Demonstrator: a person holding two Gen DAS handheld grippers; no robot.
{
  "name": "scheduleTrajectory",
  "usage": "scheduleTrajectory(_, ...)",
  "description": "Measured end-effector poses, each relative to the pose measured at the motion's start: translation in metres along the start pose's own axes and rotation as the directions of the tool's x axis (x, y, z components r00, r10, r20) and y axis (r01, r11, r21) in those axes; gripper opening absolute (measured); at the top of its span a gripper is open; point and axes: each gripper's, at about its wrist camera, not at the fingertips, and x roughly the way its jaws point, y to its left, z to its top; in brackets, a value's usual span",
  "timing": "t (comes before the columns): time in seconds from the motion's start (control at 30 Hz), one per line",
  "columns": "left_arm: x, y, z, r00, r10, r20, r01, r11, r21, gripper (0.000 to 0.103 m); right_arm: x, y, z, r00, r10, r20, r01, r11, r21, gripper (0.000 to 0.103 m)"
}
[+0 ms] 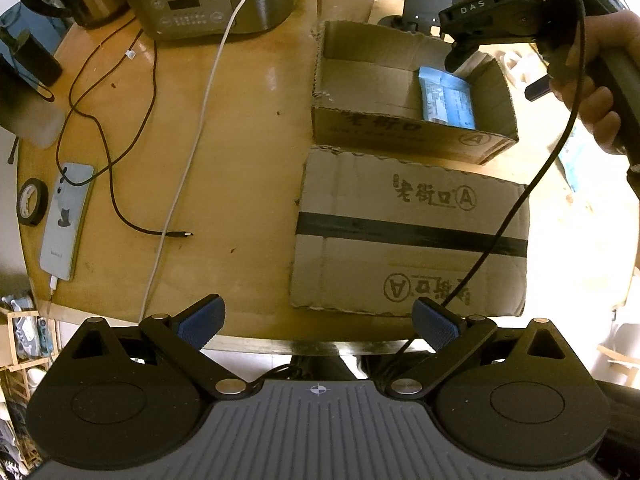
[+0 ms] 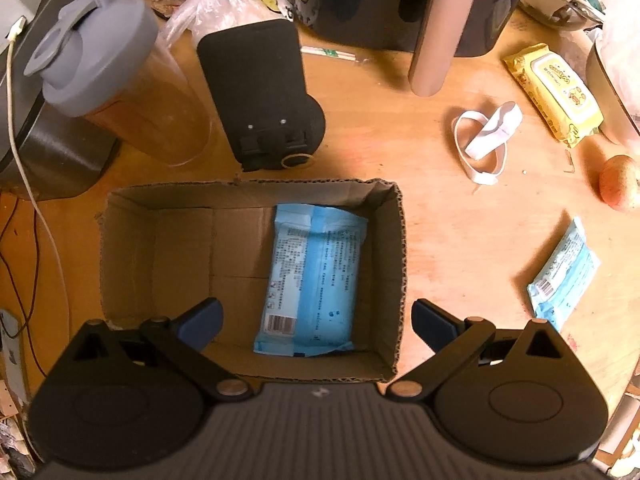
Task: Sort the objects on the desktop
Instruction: 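Lift the open right gripper out of the box and move toward the other blue pack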
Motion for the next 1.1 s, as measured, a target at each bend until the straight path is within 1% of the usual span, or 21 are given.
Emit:
scheduleTrajectory(0.5,-0.003,-0.007,0.008,1.0,0.008,0.025,-0.008,1.0,0.006,0.103,-0.001,-0.028,-0.003,1.0,-0.006,0.009,0.006,1.0,0.02,0.103)
scheduleTrajectory(0.6,-0.003,-0.01,0.01,1.0,0.016,0.025,-0.016,1.0,0.008,0.103,-0.002,-0.032,-0.004,1.0,-0.007,0.009,0.006,1.0,0.022,0.103)
scheduleTrajectory(1.1,-0.001,-0.029,0.014,1.0,0.013,0.018,-0.014,0.999,0.045,0.103,-0.004,-0.059,-0.006,1.0,-0.017,0.008,0.016,0.999,0.048,0.103)
